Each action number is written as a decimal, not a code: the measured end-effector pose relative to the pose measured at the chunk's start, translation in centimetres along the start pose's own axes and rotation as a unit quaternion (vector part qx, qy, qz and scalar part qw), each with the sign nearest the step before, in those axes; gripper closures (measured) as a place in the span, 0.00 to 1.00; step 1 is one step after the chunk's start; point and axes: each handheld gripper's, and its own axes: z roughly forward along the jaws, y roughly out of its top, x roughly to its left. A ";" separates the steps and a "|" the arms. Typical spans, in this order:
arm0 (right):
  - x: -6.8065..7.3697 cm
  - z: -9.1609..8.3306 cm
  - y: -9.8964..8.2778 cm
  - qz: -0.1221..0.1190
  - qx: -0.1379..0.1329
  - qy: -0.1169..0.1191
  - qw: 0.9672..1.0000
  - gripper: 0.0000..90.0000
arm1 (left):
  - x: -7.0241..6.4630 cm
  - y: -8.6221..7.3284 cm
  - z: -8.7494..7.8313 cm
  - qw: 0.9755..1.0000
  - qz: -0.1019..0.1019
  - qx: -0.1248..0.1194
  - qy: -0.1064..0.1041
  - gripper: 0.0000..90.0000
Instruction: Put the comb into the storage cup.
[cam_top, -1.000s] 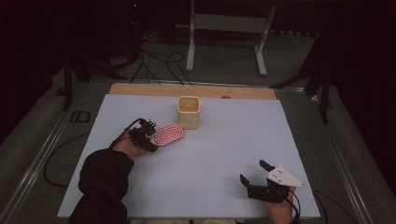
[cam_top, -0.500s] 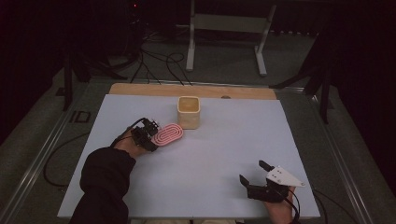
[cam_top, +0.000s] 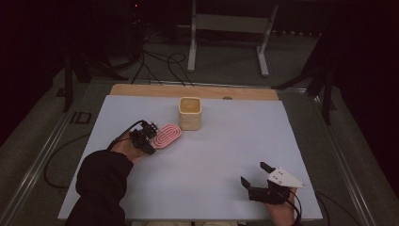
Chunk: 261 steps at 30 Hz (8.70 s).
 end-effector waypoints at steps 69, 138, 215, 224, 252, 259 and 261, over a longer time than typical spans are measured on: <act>0.0 0.1 -0.2 0.002 0.005 -0.010 1.000 0.09 | -6.1 -5.5 -5.7 0.946 -0.030 -0.314 0.068 0.78; 2.0 4.9 9.1 0.010 0.001 0.082 0.997 0.09 | -9.5 -5.0 -8.2 0.911 -0.002 -0.403 0.081 0.78; 7.2 10.1 17.6 -0.014 0.005 0.169 0.986 0.08 | -10.7 -4.0 -6.0 0.911 0.006 -0.403 0.086 0.78; 7.7 11.2 18.1 -0.013 0.011 0.169 0.985 0.08 | -11.1 -4.0 -6.1 0.908 0.009 -0.411 0.080 0.78; 8.7 13.2 18.2 0.012 0.035 0.193 0.981 0.55 | -11.6 -4.0 -6.3 0.900 0.015 -0.429 0.077 0.78; 9.0 13.1 18.4 0.017 0.036 0.200 0.979 0.60 | -11.6 -4.1 -6.3 0.899 0.013 -0.430 0.078 0.78; 9.1 13.1 18.4 0.018 0.039 0.202 0.978 0.62 | -11.5 -4.1 -6.2 0.900 0.014 -0.428 0.078 0.78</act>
